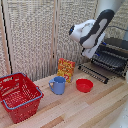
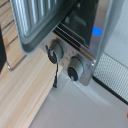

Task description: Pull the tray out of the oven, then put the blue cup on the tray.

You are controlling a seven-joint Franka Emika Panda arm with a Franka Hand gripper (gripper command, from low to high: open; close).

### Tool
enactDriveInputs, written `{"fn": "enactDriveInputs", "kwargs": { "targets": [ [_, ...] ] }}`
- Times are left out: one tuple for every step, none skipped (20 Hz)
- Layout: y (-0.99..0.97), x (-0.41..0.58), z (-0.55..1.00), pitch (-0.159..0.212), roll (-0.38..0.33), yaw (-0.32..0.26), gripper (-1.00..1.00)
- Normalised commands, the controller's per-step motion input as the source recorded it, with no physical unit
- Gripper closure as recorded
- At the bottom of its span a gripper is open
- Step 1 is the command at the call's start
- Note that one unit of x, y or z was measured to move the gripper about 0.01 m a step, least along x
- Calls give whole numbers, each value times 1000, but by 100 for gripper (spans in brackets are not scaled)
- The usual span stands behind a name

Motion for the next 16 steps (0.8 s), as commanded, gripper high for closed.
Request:
{"fn": "enactDriveInputs", "kwargs": {
  "targets": [
    [271,220,491,-26,207,-64,-100],
    [283,226,477,-32,207,-68,-100],
    [286,237,471,-50,200,-77,-100],
    [300,257,443,-74,195,-84,-100],
    [309,277,414,-75,204,-78,-100],
    [351,311,337,-84,222,-71,-100],
    [397,389,249,-110,223,-62,-100],
    [426,397,217,-93,254,-44,-100],
    [463,403,194,-87,267,-39,-100],
    [489,409,171,-89,271,-39,-100],
    [517,411,154,-85,281,-34,-100],
    [526,409,149,-85,284,-34,-100],
    [537,403,137,-85,286,-36,-100],
    [540,397,137,-84,287,-38,-100],
    [549,391,131,-80,290,-38,-100],
    [554,389,131,-75,294,-38,-100]
  ]
}}
